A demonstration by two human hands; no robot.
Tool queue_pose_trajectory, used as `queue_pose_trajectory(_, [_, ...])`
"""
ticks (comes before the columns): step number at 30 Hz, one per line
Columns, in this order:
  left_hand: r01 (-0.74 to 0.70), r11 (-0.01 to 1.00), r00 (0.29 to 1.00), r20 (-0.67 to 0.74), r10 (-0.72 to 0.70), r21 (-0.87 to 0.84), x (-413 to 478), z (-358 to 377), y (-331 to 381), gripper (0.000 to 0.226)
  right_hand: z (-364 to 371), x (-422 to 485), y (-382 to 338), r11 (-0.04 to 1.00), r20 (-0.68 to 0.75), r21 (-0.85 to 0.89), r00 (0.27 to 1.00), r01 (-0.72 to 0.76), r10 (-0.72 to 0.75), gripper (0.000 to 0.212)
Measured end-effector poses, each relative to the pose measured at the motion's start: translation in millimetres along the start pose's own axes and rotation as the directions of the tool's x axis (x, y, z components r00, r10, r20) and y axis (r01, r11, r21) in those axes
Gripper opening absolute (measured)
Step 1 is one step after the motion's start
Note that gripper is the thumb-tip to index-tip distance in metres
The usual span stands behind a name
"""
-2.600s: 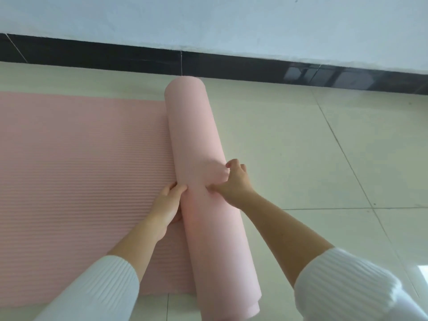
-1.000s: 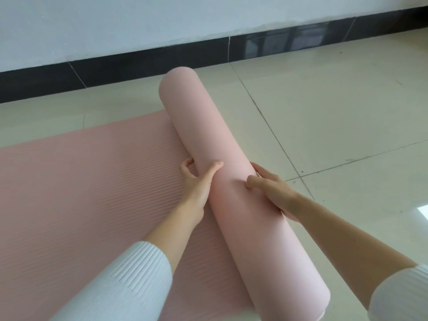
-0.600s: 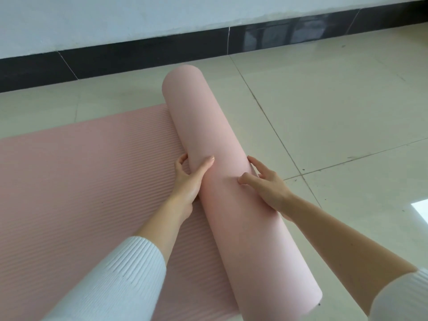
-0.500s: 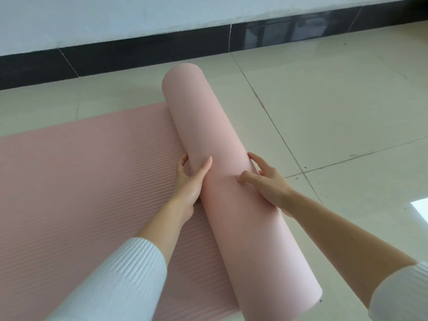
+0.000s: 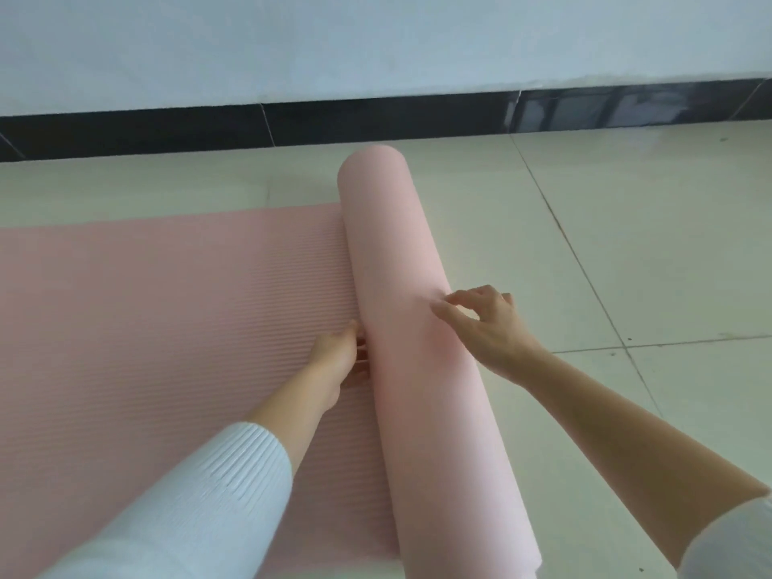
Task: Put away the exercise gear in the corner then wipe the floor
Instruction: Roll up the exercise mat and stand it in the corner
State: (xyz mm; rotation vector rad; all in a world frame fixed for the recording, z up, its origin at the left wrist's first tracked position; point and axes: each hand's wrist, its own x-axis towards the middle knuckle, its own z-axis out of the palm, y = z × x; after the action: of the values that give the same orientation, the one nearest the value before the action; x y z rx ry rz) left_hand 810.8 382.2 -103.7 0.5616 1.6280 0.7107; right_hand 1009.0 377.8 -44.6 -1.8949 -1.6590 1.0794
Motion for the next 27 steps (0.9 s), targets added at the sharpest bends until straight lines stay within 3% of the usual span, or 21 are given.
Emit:
queue_pose_trajectory(4, [0.052,0.999,0.997,0.048,-0.052,-0.001,-9.3,-36.5,-1.5,0.037,36.0,-7.3,-36.1,0.995,0.153,0.051,0.984,0.089,-0.096,0.036])
queue_pose_trajectory(6, [0.033,0.999,0.999,0.008,-0.033,-0.021,-11.5,-53.0,-1.7,0.037,44.3,-9.6,-55.1,0.952,0.147,0.301,0.985,0.047,-0.095,0.035])
queue_pose_trajectory(8, [0.017,0.999,0.999,-0.044,-0.019,-0.051,-13.7,-71.1,-0.3,0.036,48.0,-5.8,-66.8,0.838,0.091,0.543,0.996,-0.055,0.006,0.03])
queue_pose_trajectory(9, [0.009,0.999,0.998,-0.069,-0.013,-0.054,-14.0,-80.4,-0.3,0.037,51.4,-2.7,-68.8,0.842,0.052,0.533,0.997,-0.081,0.063,0.027])
queue_pose_trajectory(11, [-0.007,0.999,0.994,-0.113,0.003,-0.041,-15.8,-97.8,-0.9,0.041,66.7,-1.8,-72.0,0.947,0.042,0.283,0.989,-0.151,0.145,0.031])
queue_pose_trajectory(13, [-0.037,0.999,0.988,-0.15,0.035,-0.013,-15.8,-113.0,-2.9,0.042,87.7,-9.1,-78.5,0.975,0.072,0.173,0.989,-0.139,0.128,0.035])
queue_pose_trajectory(15, [-0.097,0.994,0.972,-0.213,0.104,0.043,-16.3,-128.2,-2.9,0.048,99.8,-12.2,-87.9,0.926,0.123,0.36,0.99,-0.114,0.074,0.035])
queue_pose_trajectory(18, [-0.205,0.972,0.925,-0.3,0.232,0.119,-18.6,-152.6,-1.4,0.05,108.2,-1.6,-102.0,0.706,0.193,0.681,0.978,-0.195,0.084,0.032])
queue_pose_trajectory(19, [-0.225,0.966,0.914,-0.315,0.255,0.13,-19.8,-161.2,-2.4,0.05,114.3,3.2,-102.8,0.702,0.177,0.682,0.978,-0.204,0.112,0.031])
queue_pose_trajectory(20, [-0.247,0.958,0.903,-0.326,0.282,0.143,-21.8,-169.4,-3.6,0.05,122.0,6.3,-102.6,0.769,0.167,0.601,0.975,-0.218,0.146,0.03])
queue_pose_trajectory(22, [-0.292,0.942,0.882,-0.335,0.333,0.167,-23.9,-184.5,-7.0,0.053,136.3,3.8,-104.8,0.875,0.272,0.428,0.956,-0.225,0.113,0.03])
queue_pose_trajectory(24, [-0.295,0.94,0.881,-0.331,0.337,0.171,-24.1,-199.8,-9.3,0.055,147.5,2.8,-108.6,0.836,0.408,0.493,0.913,-0.242,0.023,0.027])
queue_pose_trajectory(26, [-0.216,0.966,0.915,-0.316,0.251,0.143,-24.3,-216.5,-15.1,0.06,156.3,2.2,-110.5,0.769,0.401,0.584,0.916,-0.259,0.005,0.024])
queue_pose_trajectory(27, [-0.158,0.981,0.936,-0.3,0.186,0.116,-24.9,-224.5,-17.0,0.067,161.7,4.8,-109.1,0.796,0.389,0.548,0.921,-0.256,0.028,0.026])
